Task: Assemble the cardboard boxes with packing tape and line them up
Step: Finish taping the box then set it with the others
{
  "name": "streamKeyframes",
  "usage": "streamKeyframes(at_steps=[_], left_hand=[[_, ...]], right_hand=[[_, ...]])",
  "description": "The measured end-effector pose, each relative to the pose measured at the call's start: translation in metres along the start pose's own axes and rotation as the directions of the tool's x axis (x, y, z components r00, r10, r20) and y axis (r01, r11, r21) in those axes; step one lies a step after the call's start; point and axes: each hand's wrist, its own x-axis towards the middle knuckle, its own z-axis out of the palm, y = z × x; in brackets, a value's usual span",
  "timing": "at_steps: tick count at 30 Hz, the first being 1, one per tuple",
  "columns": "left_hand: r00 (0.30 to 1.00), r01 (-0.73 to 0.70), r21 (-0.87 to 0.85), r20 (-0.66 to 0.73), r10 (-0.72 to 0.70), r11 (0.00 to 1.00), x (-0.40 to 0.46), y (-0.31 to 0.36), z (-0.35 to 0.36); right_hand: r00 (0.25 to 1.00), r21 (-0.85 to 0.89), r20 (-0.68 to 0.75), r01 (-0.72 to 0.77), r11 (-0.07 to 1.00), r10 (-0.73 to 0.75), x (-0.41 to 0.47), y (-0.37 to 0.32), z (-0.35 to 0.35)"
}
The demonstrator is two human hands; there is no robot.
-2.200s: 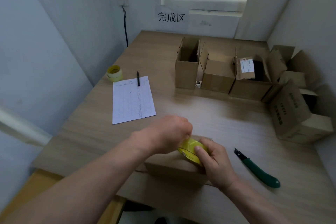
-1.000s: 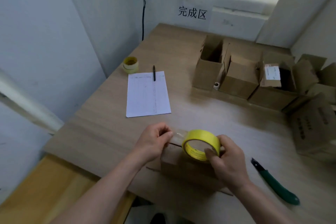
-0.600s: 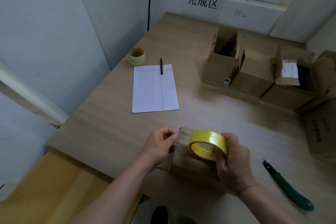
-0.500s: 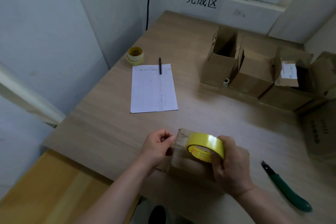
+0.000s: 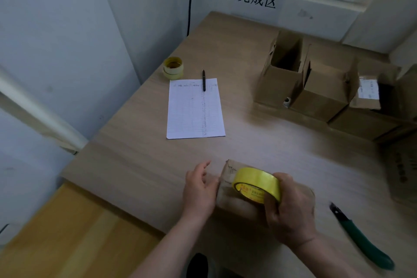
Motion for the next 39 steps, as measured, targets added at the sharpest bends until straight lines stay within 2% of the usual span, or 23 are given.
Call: streamKeyframes(at_steps=[2,3,5,7,9,11,13,14,15,16,17,18,19,20,21,22,23,28,31,35,39], left_hand=[[1.0,-0.008,-0.142,0.018,0.011,0.99,0.003,0.009,0.004],[0.996,0.002,-0.206,0.088,0.016,0.979,0.003,0.014,0.008],[0.975,0.017,-0.248,0.22,0.04,0.969,0.0,0.021,0.018],[0.967,0.032,-0.265,0.252,0.037,0.964,-0.003,0.017,0.024],[0.968,0.068,-0.29,0.253,0.008,0.955,-0.001,0.013,0.025],[0.968,0.074,-0.308,0.25,0.006,0.948,-0.003,0.019,0.022],[0.968,0.063,-0.287,0.252,0.012,0.956,-0.004,0.023,0.022],[0.97,0.049,-0.265,0.241,0.017,0.963,-0.005,0.023,0.022],[0.975,0.033,-0.238,0.223,0.021,0.971,-0.005,0.023,0.023],[0.977,0.022,-0.22,0.21,0.026,0.975,-0.006,0.023,0.024],[0.979,0.018,-0.209,0.202,0.025,0.978,-0.006,0.023,0.024],[0.98,0.005,-0.201,0.195,0.035,0.98,-0.006,0.024,0.024],[0.981,0.001,-0.195,0.189,0.036,0.981,-0.007,0.025,0.024],[0.982,-0.001,-0.188,0.186,0.036,0.982,-0.008,0.025,0.024],[0.983,-0.001,-0.178,0.18,0.034,0.984,-0.008,0.025,0.025],[0.984,-0.008,-0.17,0.176,0.038,0.985,-0.009,0.025,0.026],[0.984,-0.01,-0.163,0.173,0.039,0.987,-0.009,0.026,0.026],[0.984,-0.025,-0.105,0.174,0.043,0.994,-0.012,0.031,0.024],[0.986,-0.036,-0.088,0.158,0.05,0.995,-0.014,0.033,0.026],[0.986,-0.04,-0.08,0.161,0.053,0.996,-0.016,0.035,0.025],[0.986,-0.048,-0.072,0.156,0.059,0.996,-0.016,0.037,0.026]], right_hand=[[1.0,0.003,-0.008,0.0,1.0,0.0,0.0,0.0,-0.001],[1.0,0.01,-0.016,0.003,1.0,-0.002,0.0,0.0,-0.002],[1.0,0.02,-0.023,0.018,1.0,-0.017,0.002,-0.002,-0.003],[1.0,0.031,-0.011,0.022,0.999,-0.022,0.003,-0.003,-0.004],[0.999,0.084,0.034,-0.032,0.996,0.03,0.004,0.002,-0.005],[0.975,0.189,0.167,-0.174,0.966,0.143,0.007,0.009,-0.009],[0.901,0.405,0.377,-0.37,0.836,0.215,0.015,0.013,-0.023],[0.864,0.549,0.46,-0.458,0.7,0.205,0.018,0.017,-0.031],[0.837,0.649,0.516,-0.521,0.555,0.182,0.022,0.022,-0.04],[0.832,0.694,0.528,-0.54,0.476,0.173,0.024,0.027,-0.051],[0.836,0.709,0.517,-0.538,0.457,0.183,0.025,0.032,-0.064],[0.846,0.675,0.487,-0.523,0.52,0.22,0.026,0.039,-0.076],[0.858,0.552,0.451,-0.485,0.678,0.247,0.025,0.047,-0.088],[0.863,0.328,0.437,-0.414,0.849,0.252,0.023,0.054,-0.097],[0.864,0.084,0.431,-0.323,0.943,0.258,0.019,0.059,-0.105],[0.864,-0.094,0.425,-0.255,0.962,0.271,0.014,0.06,-0.111],[0.861,-0.193,0.42,-0.224,0.955,0.287,0.01,0.056,-0.115],[0.855,-0.415,0.375,-0.191,0.889,0.358,0.001,0.049,-0.114],[0.812,-0.445,0.42,-0.204,0.872,0.405,-0.006,0.053,-0.11],[0.791,-0.459,0.436,-0.216,0.862,0.43,-0.014,0.066,-0.094],[0.767,-0.309,0.46,-0.334,0.891,0.447,-0.023,0.084,-0.084]])
